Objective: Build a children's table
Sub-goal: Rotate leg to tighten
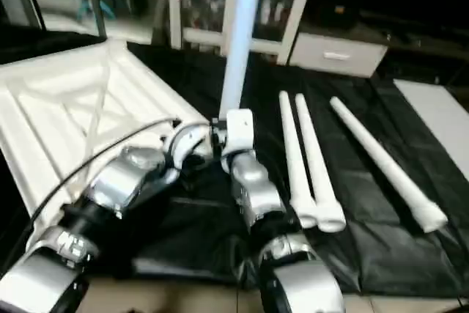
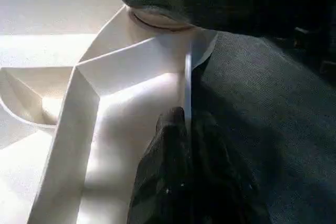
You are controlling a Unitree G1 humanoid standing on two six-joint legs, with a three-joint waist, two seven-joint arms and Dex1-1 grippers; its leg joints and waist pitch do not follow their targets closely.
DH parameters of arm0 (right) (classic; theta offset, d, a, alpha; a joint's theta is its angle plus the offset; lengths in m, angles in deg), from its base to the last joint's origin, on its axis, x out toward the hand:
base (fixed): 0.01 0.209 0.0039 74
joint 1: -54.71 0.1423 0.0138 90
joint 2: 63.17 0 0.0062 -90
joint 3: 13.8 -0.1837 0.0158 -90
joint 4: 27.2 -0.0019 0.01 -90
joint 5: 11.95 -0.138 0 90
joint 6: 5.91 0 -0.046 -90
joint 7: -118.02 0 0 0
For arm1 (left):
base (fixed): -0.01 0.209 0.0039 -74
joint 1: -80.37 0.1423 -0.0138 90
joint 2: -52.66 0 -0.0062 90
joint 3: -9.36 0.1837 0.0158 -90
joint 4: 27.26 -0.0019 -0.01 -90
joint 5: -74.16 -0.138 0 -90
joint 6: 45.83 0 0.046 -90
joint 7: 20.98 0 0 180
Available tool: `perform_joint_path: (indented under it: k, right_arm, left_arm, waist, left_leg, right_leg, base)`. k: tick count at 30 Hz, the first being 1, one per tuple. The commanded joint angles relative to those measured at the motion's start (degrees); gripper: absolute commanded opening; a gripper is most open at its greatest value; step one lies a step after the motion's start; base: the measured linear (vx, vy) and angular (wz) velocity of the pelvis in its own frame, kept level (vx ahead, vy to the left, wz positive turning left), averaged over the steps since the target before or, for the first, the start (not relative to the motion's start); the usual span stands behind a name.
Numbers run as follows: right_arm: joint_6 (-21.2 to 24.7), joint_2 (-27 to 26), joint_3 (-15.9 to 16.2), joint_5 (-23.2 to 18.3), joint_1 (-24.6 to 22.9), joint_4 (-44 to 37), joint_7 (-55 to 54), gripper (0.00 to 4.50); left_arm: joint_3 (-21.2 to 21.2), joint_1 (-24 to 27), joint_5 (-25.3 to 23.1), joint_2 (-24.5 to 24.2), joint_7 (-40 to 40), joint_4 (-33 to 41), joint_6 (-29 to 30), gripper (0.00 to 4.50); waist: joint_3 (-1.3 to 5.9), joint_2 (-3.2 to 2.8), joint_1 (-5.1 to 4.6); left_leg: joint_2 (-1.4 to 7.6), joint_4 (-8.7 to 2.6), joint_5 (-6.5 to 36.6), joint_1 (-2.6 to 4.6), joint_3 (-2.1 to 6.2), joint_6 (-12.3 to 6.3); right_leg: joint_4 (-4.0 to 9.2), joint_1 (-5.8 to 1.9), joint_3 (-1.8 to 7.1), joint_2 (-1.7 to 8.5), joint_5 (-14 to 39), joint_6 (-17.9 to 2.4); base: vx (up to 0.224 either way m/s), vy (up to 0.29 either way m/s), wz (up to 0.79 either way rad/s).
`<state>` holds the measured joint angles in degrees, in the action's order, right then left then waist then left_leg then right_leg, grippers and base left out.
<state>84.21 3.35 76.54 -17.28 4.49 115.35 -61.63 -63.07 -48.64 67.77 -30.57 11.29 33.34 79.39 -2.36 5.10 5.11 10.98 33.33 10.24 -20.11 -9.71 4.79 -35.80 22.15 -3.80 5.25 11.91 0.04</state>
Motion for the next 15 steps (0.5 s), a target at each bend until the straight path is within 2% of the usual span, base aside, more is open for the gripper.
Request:
perform_joint_path:
  k: [1,3,4,7,8,9,13,14,15]
  right_arm:
    - [0.1,-0.5,1.0,-0.4,-1.0,2.4,3.5,2.58]
    - [-0.8,1.3,0.9,-0.8,-1.8,-1.0,6.1,2.58]
    - [-1.1,1.7,0.5,-1.0,-1.8,-1.4,6.1,3.14]
    - [-1.3,2.6,0.0,-1.4,-2.3,-2.9,7.1,3.34]
    - [-1.2,3.6,-0.3,-1.7,-3.0,-4.6,8.4,3.48]
    - [-0.5,5.7,-0.2,-2.0,-4.4,-7.7,11.7,3.63]
    - [2.9,9.9,0.5,-3.2,-6.8,-13.9,19.4,3.74]
    - [4.5,11.5,0.8,-4.1,-7.5,-15.9,22.6,3.89]
    - [5.0,12.0,1.0,-4.3,-7.7,-16.5,23.8,4.02]
  left_arm:
    - [-1.1,-0.4,0.4,0.1,-1.4,1.3,-3.1,0.00]
    - [-0.9,0.9,0.8,-1.0,-0.3,2.7,-4.6,0.00]
    - [-1.1,1.2,1.0,-1.2,-0.1,2.8,-4.8,0.00]
    - [-1.1,1.7,1.1,-1.7,0.4,3.1,-5.1,0.00]
    - [-0.9,2.2,0.9,-2.5,1.4,3.6,-5.3,0.00]
    - [-0.7,3.2,0.8,-3.7,2.7,4.7,-5.3,0.00]
    - [-0.1,4.7,1.0,-5.9,4.9,6.4,-5.0,0.00]
    - [0.3,5.1,1.2,-6.7,6.2,7.1,-4.7,0.00]
    - [0.5,5.3,1.2,-7.0,6.6,7.3,-4.6,0.00]
  waist:
    - [2.78,-0.45,0.18]
    - [3.01,-0.44,0.55]
    - [3.05,-0.40,0.62]
    - [3.46,-0.34,0.94]
    - [3.61,-0.62,1.02]
    - [3.53,-0.52,1.06]
    - [3.31,-0.55,1.09]
    - [3.20,-0.86,1.14]
    - [3.22,-0.63,1.12]
  left_leg:
    - [1.94,-5.01,20.4,0.18,0.93,2.32]
    - [1.96,-4.68,15.1,0.07,0.52,0.85]
    - [1.91,-4.60,14.1,0.05,0.42,0.56]
    - [1.80,-4.24,9.0,-0.34,0.33,-0.39]
    - [1.73,-3.99,6.0,-0.44,0.26,-1.11]
    - [1.72,-3.79,4.2,-0.48,0.16,-2.19]
    - [1.87,-3.96,6.1,-0.38,0.11,-2.38]
    - [1.90,-4.12,7.4,-0.37,0.17,-2.00]
    - [2.00,-4.11,8.3,-0.36,0.22,-1.90]
  right_leg:
    - [5.12,-1.05,2.53,3.45,16.1,-6.3]
    - [4.50,-1.36,2.63,3.32,9.7,-7.5]
    - [4.39,-1.46,2.63,3.30,8.6,-7.8]
    - [3.67,-2.06,2.59,3.19,2.7,-8.6]
    - [3.17,-2.05,2.55,2.98,-1.5,-9.2]
    - [3.01,-2.14,2.41,2.72,-4.7,-10.0]
    - [3.34,-2.17,2.43,2.89,-2.0,-10.6]
    - [3.57,-2.23,2.45,2.92,0.1,-10.5]
    - [3.65,-2.29,2.47,2.97,1.2,-10.2]
  base:
    - [0.000,0.000,0.00]
    - [0.000,0.000,0.00]
    - [0.000,0.000,0.00]
    - [0.000,0.000,0.00]
    - [0.000,0.000,0.00]
    - [0.000,0.000,0.00]
    - [0.000,0.000,0.00]
    - [0.000,0.000,0.00]
    - [0.000,0.000,0.00]
